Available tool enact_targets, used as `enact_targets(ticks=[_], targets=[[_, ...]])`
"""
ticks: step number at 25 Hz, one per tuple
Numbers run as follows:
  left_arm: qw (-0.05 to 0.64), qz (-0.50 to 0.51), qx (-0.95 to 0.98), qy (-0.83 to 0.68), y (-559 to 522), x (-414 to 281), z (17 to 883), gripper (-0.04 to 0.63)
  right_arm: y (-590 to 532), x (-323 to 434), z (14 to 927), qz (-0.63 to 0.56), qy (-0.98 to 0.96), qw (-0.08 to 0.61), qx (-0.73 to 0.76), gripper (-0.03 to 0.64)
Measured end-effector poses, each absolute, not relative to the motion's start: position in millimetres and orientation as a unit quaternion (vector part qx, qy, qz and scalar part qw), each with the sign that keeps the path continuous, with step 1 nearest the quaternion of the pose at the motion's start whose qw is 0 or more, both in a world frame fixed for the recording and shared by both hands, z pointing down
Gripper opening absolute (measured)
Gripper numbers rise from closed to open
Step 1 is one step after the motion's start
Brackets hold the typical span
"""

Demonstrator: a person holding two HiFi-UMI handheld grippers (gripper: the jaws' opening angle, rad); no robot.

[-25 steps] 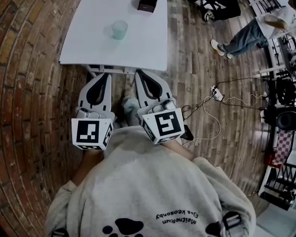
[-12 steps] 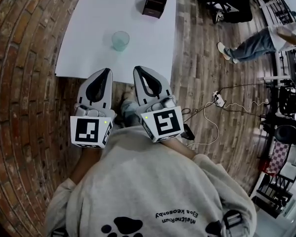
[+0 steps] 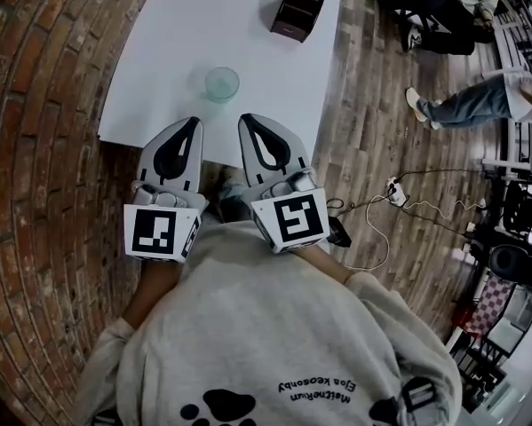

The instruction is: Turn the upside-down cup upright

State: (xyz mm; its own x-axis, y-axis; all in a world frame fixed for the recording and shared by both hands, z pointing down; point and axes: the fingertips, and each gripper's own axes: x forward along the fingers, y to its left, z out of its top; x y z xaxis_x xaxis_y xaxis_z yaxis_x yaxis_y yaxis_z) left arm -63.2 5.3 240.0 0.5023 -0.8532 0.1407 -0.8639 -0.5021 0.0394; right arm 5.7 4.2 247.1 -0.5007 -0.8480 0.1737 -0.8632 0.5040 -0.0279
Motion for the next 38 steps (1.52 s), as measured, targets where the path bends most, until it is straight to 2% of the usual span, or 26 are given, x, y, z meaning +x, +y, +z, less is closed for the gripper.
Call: enact_targets(ticks=[7,19,26,38], targets=[[0.046,0.047,0.868,-0.493,-12,-68,242,0.009,-9,0,255,0.046,-0.88,0.073,0.467,0.008],[0.079,0.075,0.884,-0.454,-31,-67,266,0.009,-36,-9,276,0.044,-0.878,0.105,0.464,0.016],[0.098,0.1,0.89,-0.434,-44,-64,285,0.009,-46,-14,306,0.07,-0.876,0.131,0.458,0.115],[0.125,0.139,0.89,-0.417,-61,-64,318,0.009,-68,-20,349,0.095,-0.871,0.161,0.454,0.221]])
